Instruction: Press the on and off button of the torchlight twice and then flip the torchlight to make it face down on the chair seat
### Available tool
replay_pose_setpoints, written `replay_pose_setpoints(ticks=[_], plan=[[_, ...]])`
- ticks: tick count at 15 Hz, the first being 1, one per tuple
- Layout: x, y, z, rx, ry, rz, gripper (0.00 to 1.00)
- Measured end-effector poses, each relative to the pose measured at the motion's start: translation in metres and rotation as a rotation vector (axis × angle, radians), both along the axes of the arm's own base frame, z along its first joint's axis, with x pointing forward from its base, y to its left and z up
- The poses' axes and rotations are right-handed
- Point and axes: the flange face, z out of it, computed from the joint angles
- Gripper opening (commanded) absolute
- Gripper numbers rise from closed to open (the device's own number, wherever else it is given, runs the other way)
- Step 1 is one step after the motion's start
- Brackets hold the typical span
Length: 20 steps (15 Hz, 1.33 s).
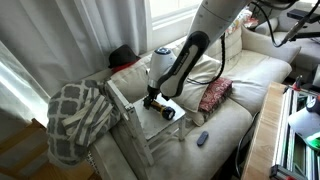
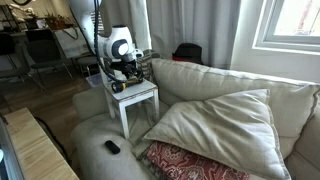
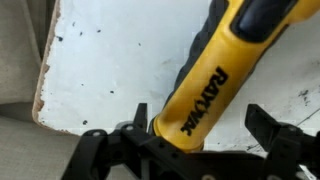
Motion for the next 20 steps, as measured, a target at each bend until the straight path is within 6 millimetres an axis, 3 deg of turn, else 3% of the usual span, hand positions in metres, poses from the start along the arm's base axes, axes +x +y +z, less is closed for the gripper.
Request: replay_pose_setpoints(ticks=[1,5,9,15,20], plan=[[0.001,0.0,-0.002,0.002,0.001,-0.006,0.99],[0.004,0.0,-0.008,0.008,0.003,-0.02,0.6],[0.007,-0.001,-0.011,0.009,0.0,-0.027,0.31],[0.007,0.003,-0.011,0.023,0.003,-0.031,0.27],[0.003,0.016,0.004,0.115,-0.03,0.067,0.27]])
